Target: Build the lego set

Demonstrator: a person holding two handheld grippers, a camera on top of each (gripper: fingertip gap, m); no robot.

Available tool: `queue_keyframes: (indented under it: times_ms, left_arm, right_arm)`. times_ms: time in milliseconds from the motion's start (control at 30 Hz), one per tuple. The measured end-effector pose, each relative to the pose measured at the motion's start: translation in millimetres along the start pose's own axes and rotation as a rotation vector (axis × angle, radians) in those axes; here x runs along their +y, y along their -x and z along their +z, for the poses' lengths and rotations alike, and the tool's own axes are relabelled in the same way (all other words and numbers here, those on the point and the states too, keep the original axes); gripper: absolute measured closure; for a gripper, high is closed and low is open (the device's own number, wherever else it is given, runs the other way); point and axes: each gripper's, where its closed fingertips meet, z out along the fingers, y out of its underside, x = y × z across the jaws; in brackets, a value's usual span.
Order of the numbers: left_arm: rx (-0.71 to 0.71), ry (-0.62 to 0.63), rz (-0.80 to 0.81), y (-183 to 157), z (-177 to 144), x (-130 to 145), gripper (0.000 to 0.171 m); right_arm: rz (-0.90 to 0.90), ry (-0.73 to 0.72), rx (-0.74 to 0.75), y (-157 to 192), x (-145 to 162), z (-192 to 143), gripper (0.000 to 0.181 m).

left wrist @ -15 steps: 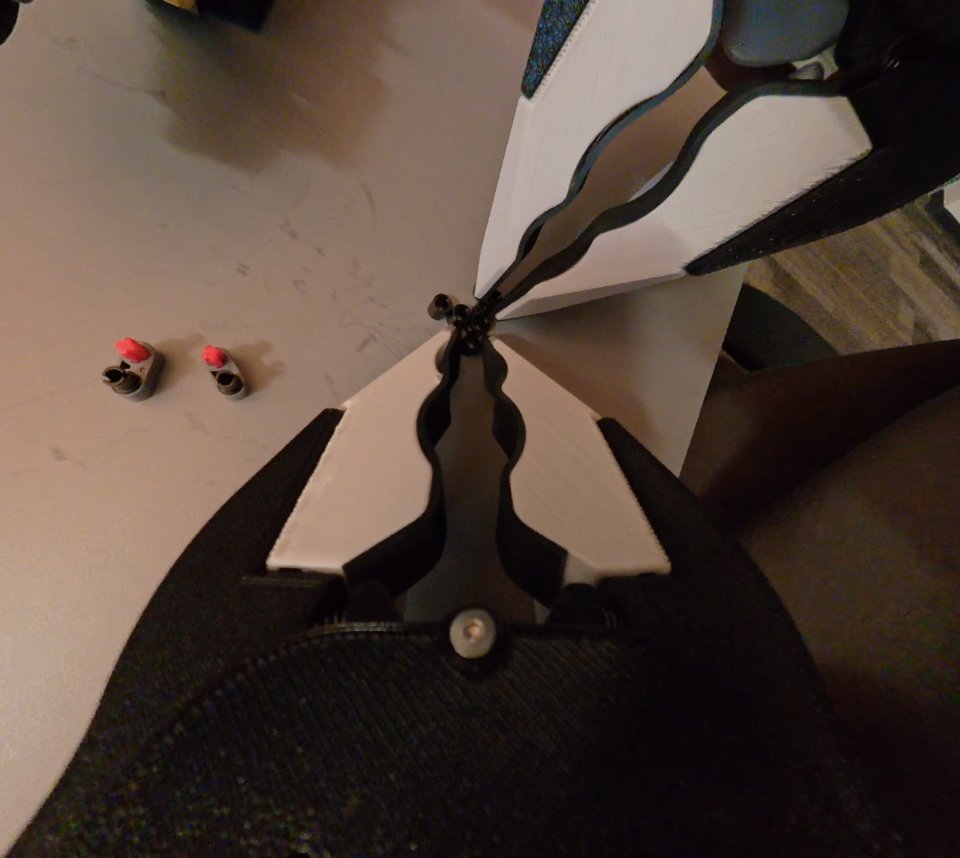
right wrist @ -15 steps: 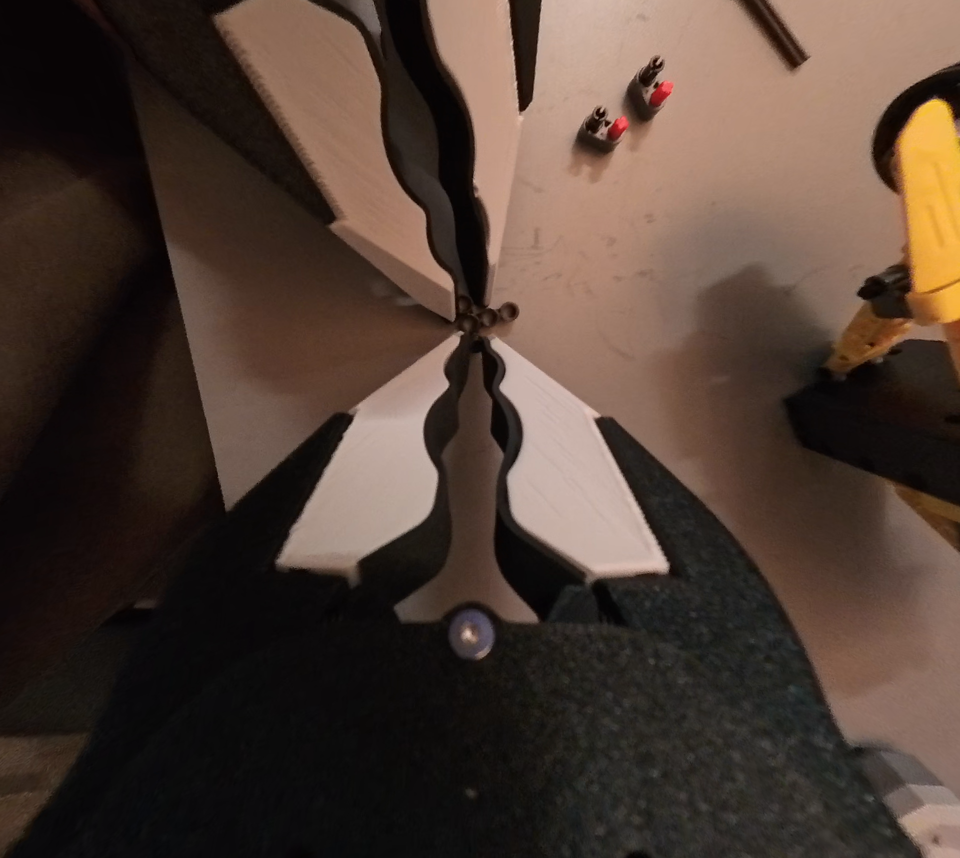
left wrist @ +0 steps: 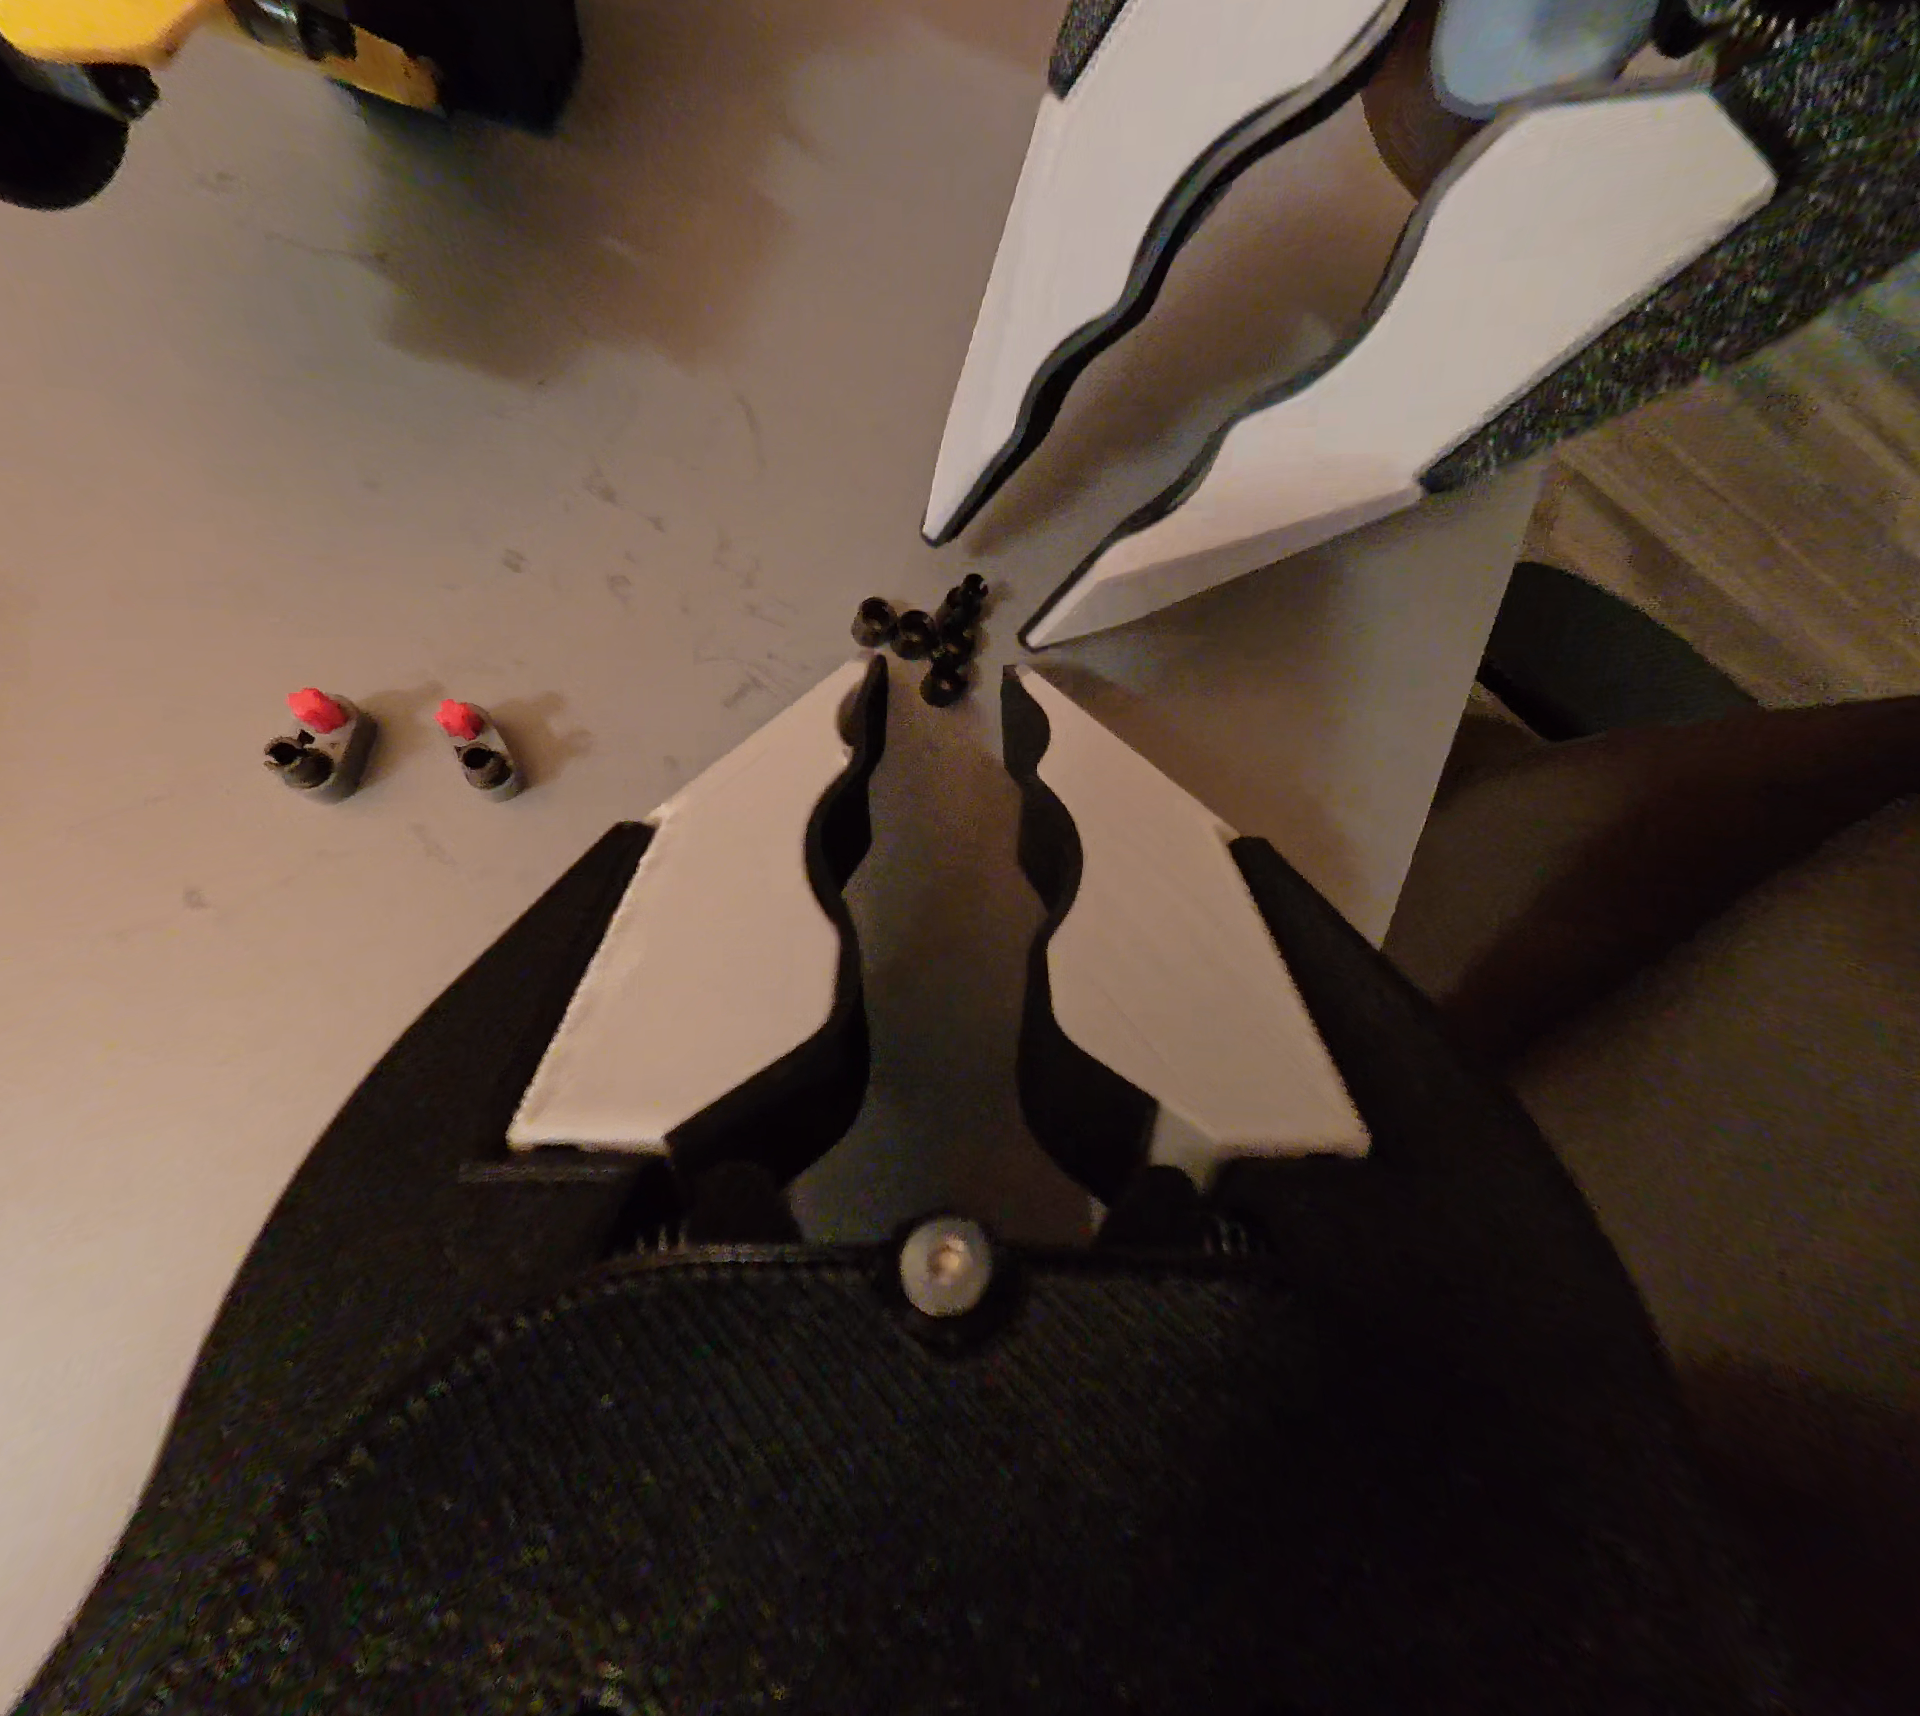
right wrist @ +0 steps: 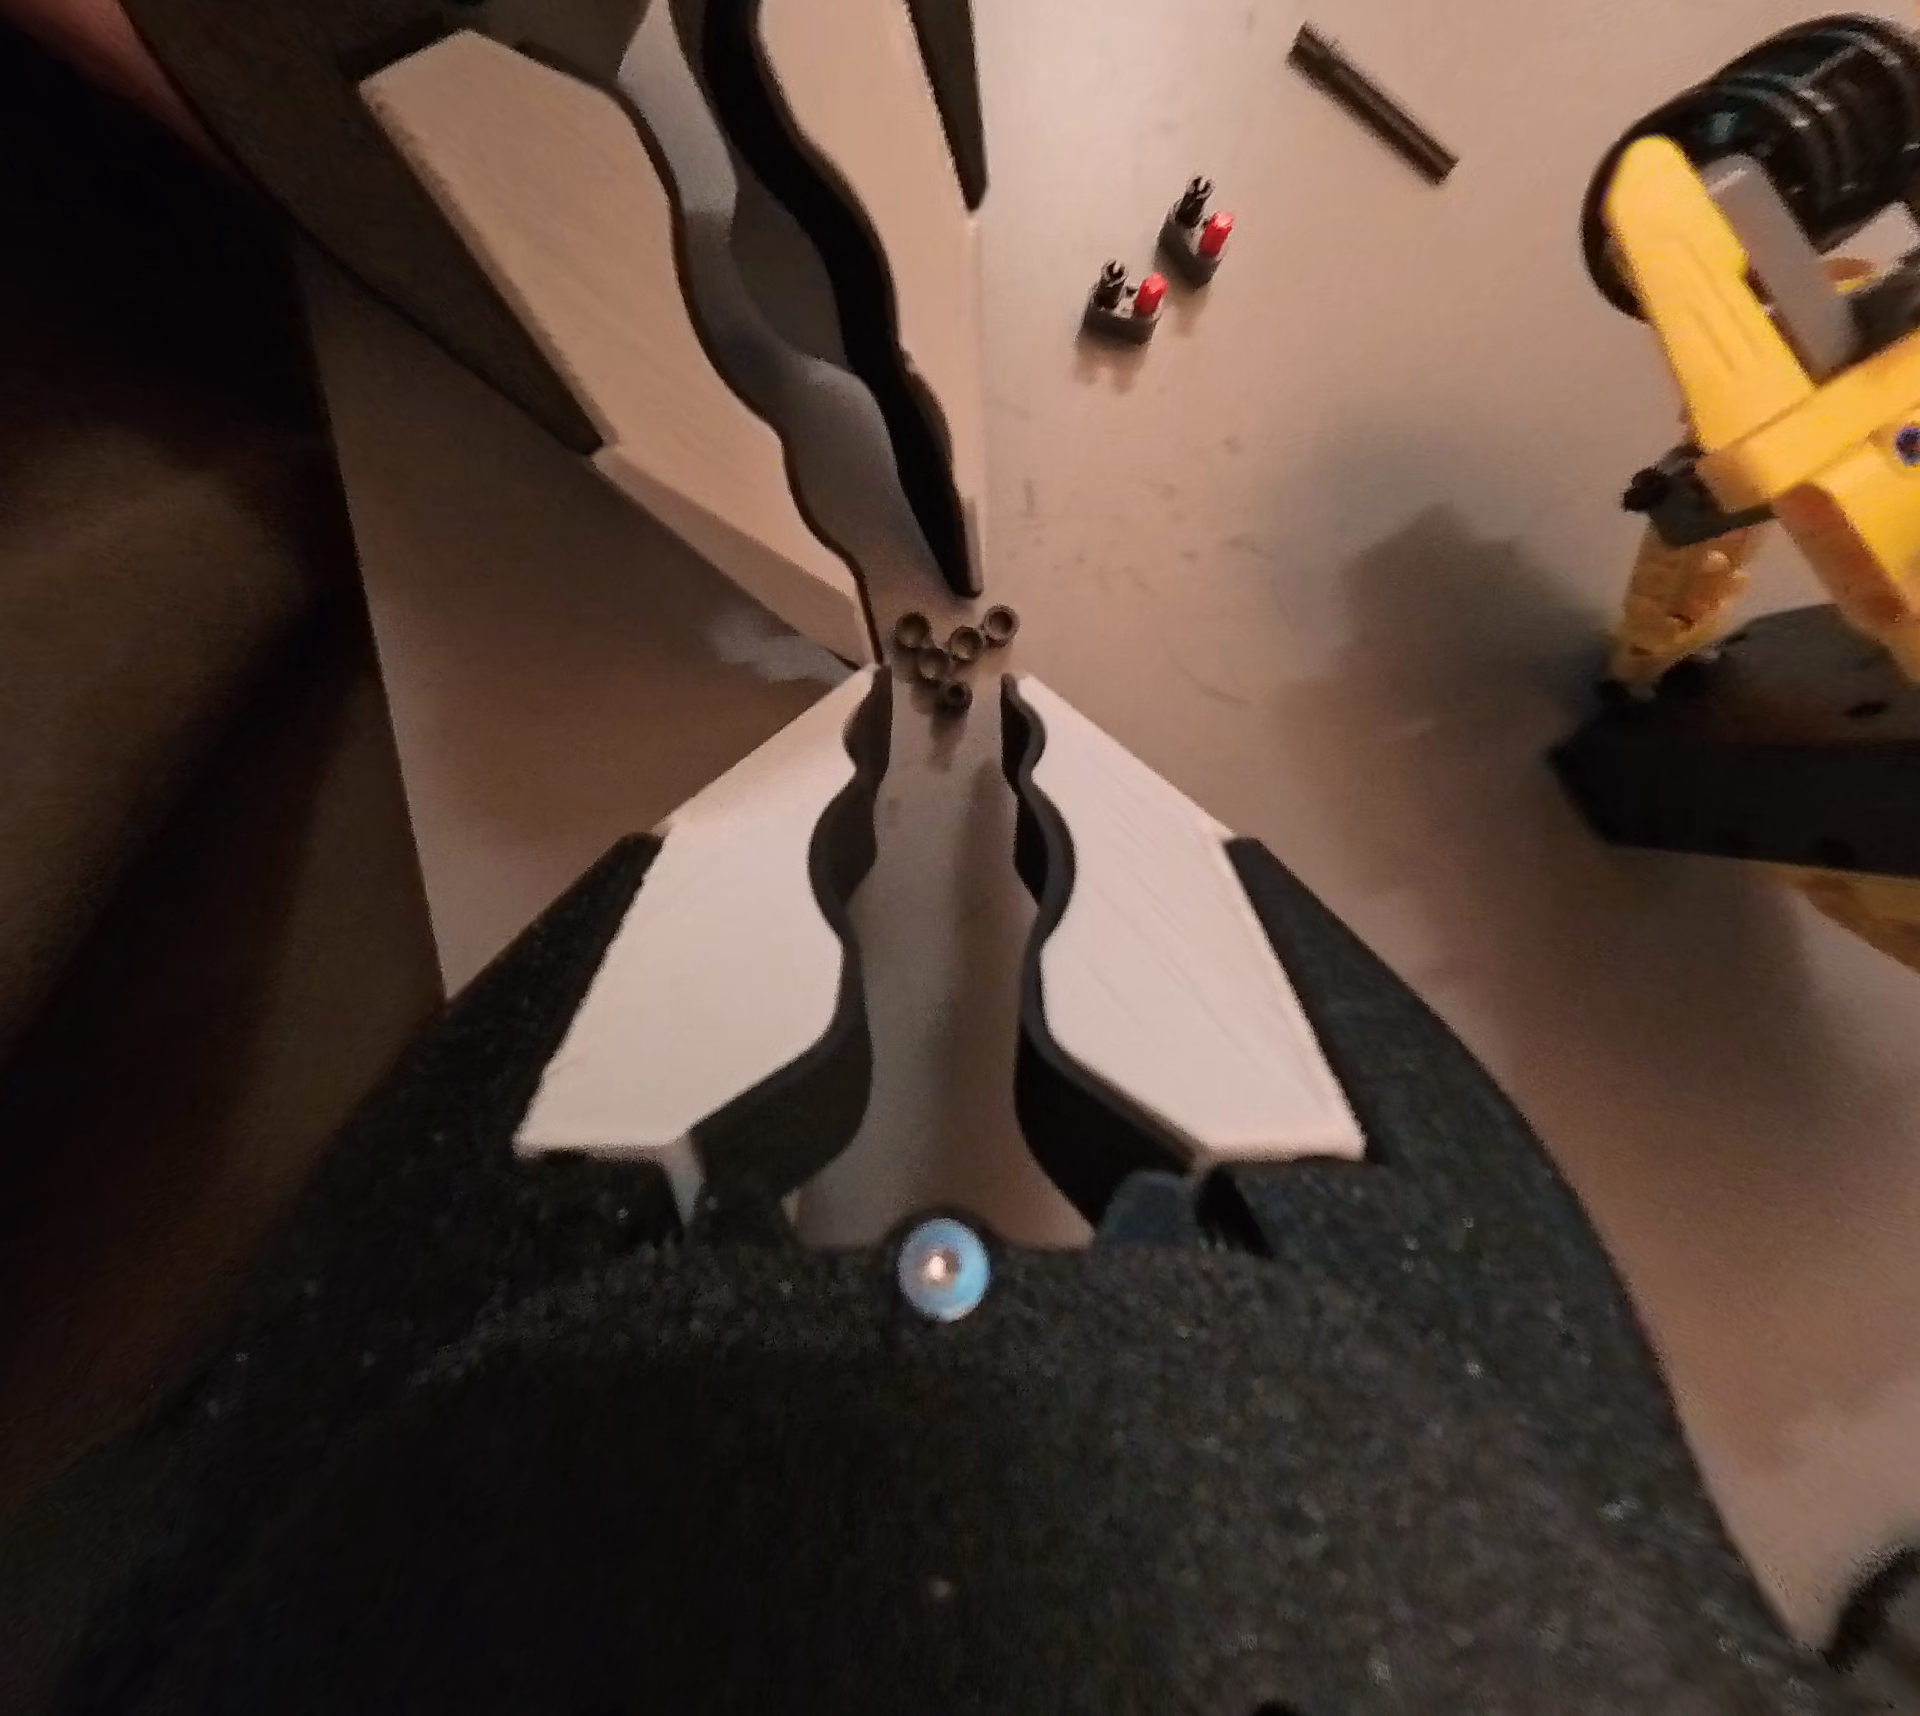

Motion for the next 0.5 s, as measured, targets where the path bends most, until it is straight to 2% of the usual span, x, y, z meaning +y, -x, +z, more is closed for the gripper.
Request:
queue_keyframes:
  times_ms: [133,267,400,500]
  left_arm:
    - [-0.020,-0.037,0.001,0,-14,-4,0.152]
    - [-0.089,-0.097,-0.031,18,-47,-3,0.152]
    - [-0.326,-0.113,-0.095,76,-108,18,0.154]
    - [-0.524,-0.086,-0.170,123,-163,48,0.153]
  right_arm:
    - [0.065,-0.067,-0.013,0,-4,-7,0.162]
    - [0.088,-0.118,0.002,-3,-5,-13,0.161]
    - [0.093,-0.158,0.014,-2,-5,-16,0.161]
    - [0.092,-0.177,0.026,-3,-3,-17,0.160]
